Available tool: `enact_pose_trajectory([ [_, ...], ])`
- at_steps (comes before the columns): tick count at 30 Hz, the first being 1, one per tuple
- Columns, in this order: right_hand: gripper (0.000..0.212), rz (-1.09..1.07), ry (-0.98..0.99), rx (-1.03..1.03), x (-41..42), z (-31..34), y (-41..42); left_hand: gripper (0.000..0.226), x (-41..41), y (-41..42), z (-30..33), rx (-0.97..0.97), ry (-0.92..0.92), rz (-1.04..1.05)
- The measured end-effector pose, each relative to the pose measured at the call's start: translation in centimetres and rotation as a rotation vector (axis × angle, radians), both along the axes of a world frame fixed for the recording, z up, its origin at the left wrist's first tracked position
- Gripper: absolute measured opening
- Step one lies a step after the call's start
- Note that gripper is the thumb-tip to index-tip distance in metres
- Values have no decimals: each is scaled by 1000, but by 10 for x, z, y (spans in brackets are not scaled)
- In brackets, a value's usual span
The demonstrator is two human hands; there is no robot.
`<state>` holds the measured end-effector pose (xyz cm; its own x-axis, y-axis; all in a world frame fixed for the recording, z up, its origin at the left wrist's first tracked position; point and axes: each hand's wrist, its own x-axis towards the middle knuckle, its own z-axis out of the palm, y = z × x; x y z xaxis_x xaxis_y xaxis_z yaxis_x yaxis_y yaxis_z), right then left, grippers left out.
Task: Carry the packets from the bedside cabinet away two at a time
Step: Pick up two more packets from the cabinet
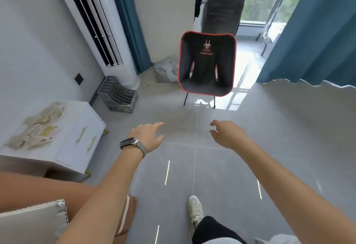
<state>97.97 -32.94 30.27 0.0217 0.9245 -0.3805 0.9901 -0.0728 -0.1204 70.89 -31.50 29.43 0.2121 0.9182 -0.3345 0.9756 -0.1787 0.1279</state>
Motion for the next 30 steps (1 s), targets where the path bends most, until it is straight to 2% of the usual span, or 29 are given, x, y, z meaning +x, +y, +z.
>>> enact_pose_trajectory([
  [6,44,285,-9,13,-77,11,150,61,-73,63,8,-17,-28,312],
  [15,43,706,-5,-59,-300,-1,296,68,-253,111,-15,-128,17,697],
  [21,40,824,18,-59,-429,-8,364,66,-351,153,-28,-151,9,832],
  [30,39,909,61,-50,-574,-31,465,57,-460,233,-44,-113,-65,980],
])
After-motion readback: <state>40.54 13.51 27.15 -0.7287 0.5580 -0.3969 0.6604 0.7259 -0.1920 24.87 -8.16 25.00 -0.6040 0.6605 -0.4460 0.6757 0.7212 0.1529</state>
